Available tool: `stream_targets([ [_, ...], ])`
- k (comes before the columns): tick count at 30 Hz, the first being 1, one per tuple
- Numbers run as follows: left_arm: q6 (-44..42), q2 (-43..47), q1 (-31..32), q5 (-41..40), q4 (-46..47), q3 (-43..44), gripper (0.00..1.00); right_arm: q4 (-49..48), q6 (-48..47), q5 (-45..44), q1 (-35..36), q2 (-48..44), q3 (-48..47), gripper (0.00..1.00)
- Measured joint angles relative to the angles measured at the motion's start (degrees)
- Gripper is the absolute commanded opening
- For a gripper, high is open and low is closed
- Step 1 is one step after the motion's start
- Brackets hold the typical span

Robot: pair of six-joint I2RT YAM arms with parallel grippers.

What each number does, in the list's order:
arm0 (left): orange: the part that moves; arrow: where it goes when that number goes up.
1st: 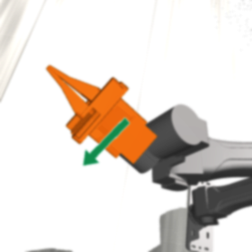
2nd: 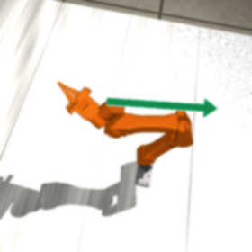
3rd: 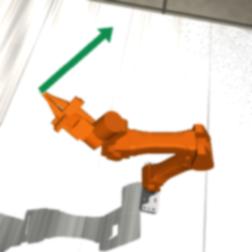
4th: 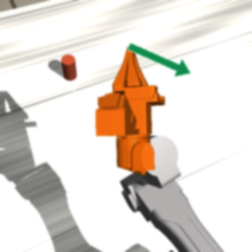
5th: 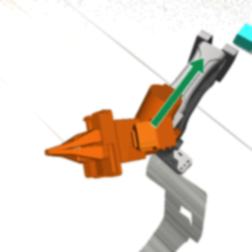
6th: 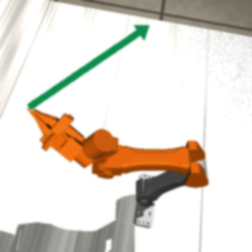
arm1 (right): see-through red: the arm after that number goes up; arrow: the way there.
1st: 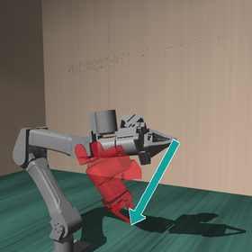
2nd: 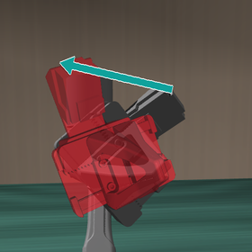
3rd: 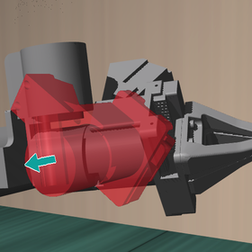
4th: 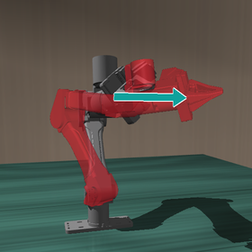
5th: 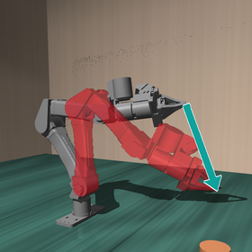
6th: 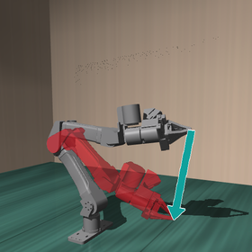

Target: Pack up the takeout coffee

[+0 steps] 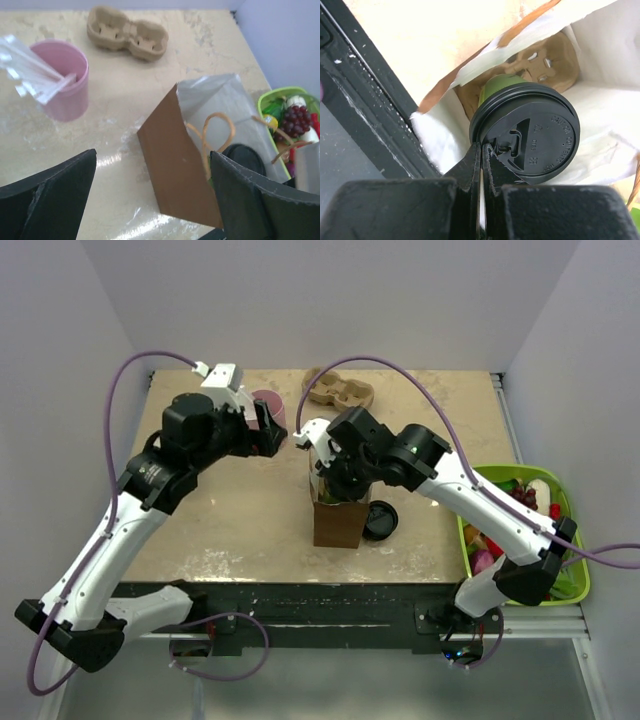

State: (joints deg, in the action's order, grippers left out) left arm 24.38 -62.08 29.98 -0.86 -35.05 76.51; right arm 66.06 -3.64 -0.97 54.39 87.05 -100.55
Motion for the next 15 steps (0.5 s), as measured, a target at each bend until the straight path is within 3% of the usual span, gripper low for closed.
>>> stream_targets([
  [5, -4.9, -9.2, 0.0, -0.8, -0.7, 18.8, 1.0, -0.4, -0.1, 0.2, 0.0, -3.8, 2.7, 0.0],
  [9, -15.3, -21.7, -0.3, 8.0, 0.9, 34.9, 1.0, -0.7, -0.5, 0.5, 0.0, -5.2, 3.4, 0.0],
  [15, -29.2, -37.6, -0.2, 23.6, -0.9, 40.7, 0.95, -1.2, -1.0, 0.8, 0.0, -5.4, 4.7, 0.0],
])
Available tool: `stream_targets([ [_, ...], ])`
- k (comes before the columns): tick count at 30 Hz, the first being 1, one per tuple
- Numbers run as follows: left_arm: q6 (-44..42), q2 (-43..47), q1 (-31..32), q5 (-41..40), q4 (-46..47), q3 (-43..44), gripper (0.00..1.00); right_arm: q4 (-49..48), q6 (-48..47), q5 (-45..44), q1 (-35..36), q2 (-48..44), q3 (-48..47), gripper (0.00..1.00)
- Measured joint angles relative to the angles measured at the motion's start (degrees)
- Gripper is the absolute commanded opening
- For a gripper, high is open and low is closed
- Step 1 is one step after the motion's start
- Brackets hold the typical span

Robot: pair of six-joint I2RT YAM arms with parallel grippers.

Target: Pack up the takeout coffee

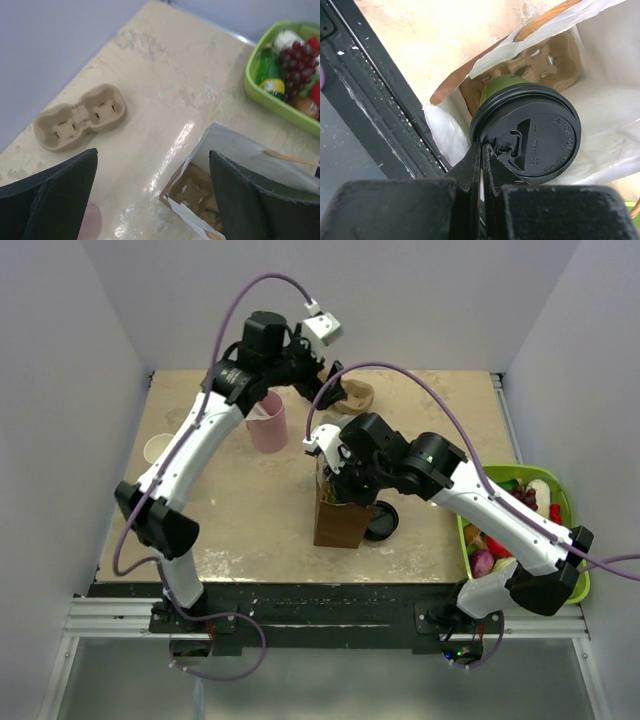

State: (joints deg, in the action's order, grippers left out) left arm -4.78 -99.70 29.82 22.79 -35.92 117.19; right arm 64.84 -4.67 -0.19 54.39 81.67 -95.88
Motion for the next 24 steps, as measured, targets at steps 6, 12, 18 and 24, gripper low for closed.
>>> stream_targets([
  [6, -9.9, -13.1, 0.1, 8.6, -5.9, 5.8, 0.9, -0.3, -0.7, 1.2, 0.0, -0.1, 0.7, 0.0],
  [12, -15.9, -13.5, 1.4, 12.2, -7.3, 4.1, 0.77, -0.4, -0.9, 1.3, 0.0, -0.1, 0.8, 0.0],
  [18, -18.8, -11.8, 1.9, 12.1, -6.5, -1.3, 0.67, -0.7, -0.9, 1.3, 0.0, -0.1, 0.8, 0.0],
  [24, -18.4, -10.6, 1.9, 8.3, -4.7, -6.6, 0.4, -1.1, -0.9, 1.3, 0.0, -1.7, 1.7, 0.0],
])
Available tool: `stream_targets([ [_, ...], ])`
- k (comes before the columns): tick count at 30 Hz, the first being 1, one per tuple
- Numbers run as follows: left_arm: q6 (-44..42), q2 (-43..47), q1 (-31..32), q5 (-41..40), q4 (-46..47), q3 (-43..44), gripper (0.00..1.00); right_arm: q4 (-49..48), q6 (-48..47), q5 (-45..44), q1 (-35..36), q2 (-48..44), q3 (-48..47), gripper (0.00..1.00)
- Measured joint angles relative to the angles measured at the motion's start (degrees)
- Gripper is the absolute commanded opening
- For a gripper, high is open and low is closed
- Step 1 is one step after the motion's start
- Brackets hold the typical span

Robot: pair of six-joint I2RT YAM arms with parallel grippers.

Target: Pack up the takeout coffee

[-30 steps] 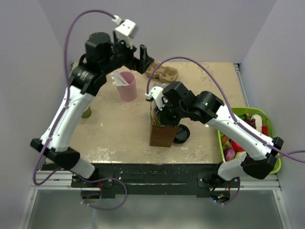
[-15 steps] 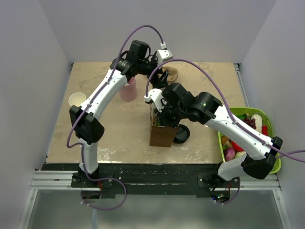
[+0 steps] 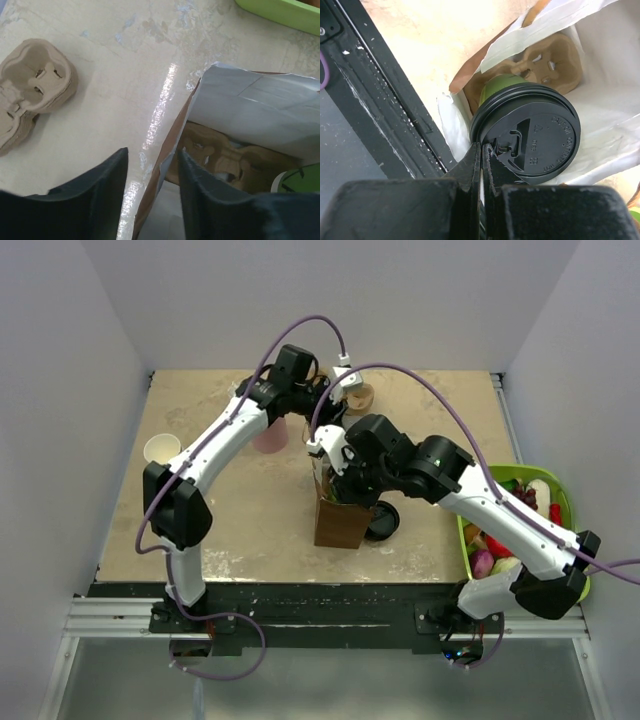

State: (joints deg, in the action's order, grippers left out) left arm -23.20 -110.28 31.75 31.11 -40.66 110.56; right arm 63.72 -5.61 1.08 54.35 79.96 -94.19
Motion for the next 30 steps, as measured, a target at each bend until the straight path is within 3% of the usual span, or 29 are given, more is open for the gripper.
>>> stream_targets([
  [6, 4.4, 4.5, 0.0, -5.8, 4.5, -5.2, 0.12, -0.2, 0.0, 0.0, 0.0, -0.6, 0.0, 0.0],
  [16, 18.8, 23.3, 3.2, -25.3, 13.2, -26.5, 0.08, 0.2, 0.0, 0.2, 0.0, 2.7, -1.0, 0.0],
  [24, 32.3, 24.8, 3.6, -37.6, 11.2, -28.1, 0.08, 1.3, -0.2, -0.1, 0.0, 6.7, -1.7, 0.0],
  [30, 39.4, 30.2, 3.6, -41.0, 9.6, -32.7, 0.12, 1.4, -1.3, 0.0, 0.0, 7.1, -1.7, 0.0],
])
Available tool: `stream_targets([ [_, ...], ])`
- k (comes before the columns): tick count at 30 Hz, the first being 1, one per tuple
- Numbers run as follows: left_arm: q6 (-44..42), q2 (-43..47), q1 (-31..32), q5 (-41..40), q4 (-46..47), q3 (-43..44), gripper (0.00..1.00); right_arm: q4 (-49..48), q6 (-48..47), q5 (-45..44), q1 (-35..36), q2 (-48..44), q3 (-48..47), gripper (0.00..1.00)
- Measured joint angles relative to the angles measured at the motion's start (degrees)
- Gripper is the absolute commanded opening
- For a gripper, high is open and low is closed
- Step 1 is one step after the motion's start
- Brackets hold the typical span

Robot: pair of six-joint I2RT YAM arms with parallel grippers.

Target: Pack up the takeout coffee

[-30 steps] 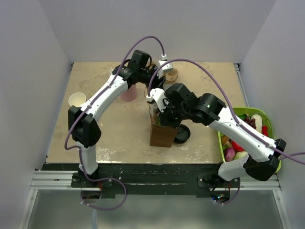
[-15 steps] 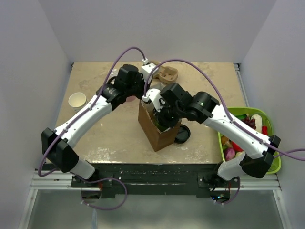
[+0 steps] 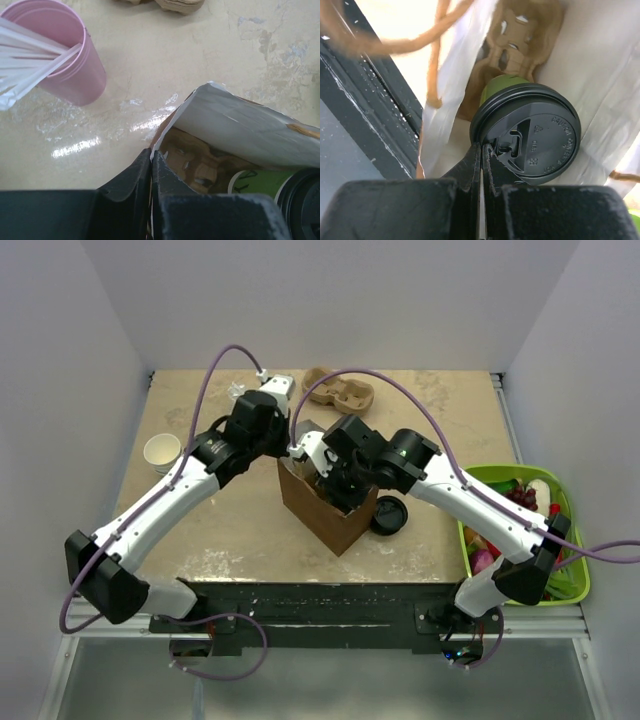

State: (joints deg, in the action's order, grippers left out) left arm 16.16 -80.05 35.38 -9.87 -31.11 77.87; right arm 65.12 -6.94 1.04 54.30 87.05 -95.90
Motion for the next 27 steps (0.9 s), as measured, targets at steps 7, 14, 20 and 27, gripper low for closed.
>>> stream_targets([
  [7, 5.0, 4.3, 0.0, -1.3, -2.0, -2.8, 0.2, -0.1, -1.3, 0.2, 0.0, 0.0, 0.4, 0.0],
  [14, 6.9, 4.9, 0.0, -1.4, -2.5, -2.8, 0.41, -0.7, -1.5, 0.2, 0.0, 0.0, 2.8, 0.0],
  [20, 7.4, 5.6, 0.0, -1.5, -2.6, -2.8, 0.62, -1.4, -1.6, 0.2, 0.0, 0.0, 4.3, 0.0],
  [27, 8.0, 7.8, 0.0, -3.0, -3.0, -2.3, 0.85, -2.2, -1.5, 0.1, 0.0, 0.0, 4.8, 0.0],
])
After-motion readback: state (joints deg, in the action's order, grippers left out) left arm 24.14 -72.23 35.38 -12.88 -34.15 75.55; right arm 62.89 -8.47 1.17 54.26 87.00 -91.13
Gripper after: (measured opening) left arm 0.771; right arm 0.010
